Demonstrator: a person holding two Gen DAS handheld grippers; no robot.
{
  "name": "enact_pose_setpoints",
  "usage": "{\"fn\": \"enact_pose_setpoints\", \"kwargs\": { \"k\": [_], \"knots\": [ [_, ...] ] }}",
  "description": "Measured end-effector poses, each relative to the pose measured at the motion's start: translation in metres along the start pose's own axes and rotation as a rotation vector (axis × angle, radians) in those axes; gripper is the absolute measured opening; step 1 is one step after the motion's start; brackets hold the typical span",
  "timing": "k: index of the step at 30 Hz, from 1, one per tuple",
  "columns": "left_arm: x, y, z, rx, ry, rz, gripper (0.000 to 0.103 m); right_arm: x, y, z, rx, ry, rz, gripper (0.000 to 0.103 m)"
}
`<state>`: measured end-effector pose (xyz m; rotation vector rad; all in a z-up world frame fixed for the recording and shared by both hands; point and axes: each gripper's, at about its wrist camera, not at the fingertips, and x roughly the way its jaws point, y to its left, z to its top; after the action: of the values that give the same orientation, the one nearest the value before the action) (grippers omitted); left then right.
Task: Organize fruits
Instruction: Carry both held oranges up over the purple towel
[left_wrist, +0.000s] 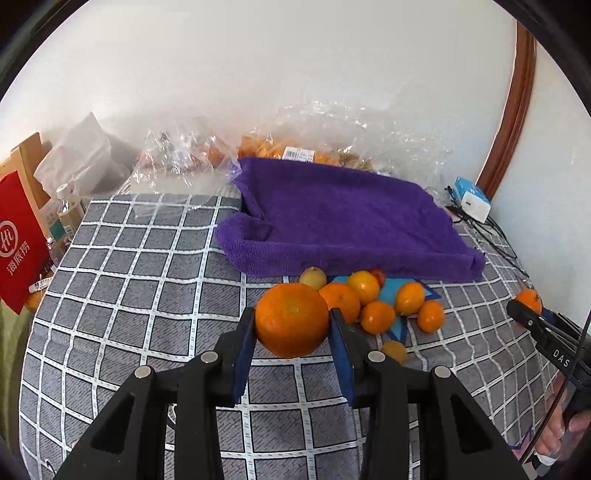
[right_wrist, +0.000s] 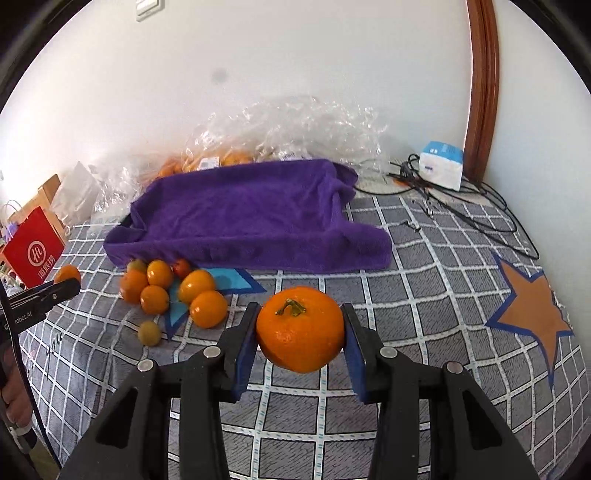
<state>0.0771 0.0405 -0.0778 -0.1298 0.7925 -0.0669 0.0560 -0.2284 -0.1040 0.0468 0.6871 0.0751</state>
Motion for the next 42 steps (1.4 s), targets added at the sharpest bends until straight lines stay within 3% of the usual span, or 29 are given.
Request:
{"fn": "enact_pose_setpoints", "kwargs": {
  "k": [10,20,31,42],
  "knots": [
    [-0.013,0.0,0.032,-0.018,-0.033,-0.003,0.037,-0.003,-0.003,0.041,0.024,-0.027,0.005,0.042],
    [-0.005,0.001,0.086,0.004,-0.068,-0.006,0.037,0.016,0.001,0.1,0.02,-0.06,0.004,0.043],
    [0.039,-0.013,0.132,0.042,-0.071,-0.035,0.037,0.061,0.006,0.141,0.013,-0.058,0.002,0.042],
    [0.107,-0.014,0.149,0.031,-0.001,-0.046,0.037,0.131,0.004,0.142,0.015,0.024,0.005,0.042]
  ]
}}
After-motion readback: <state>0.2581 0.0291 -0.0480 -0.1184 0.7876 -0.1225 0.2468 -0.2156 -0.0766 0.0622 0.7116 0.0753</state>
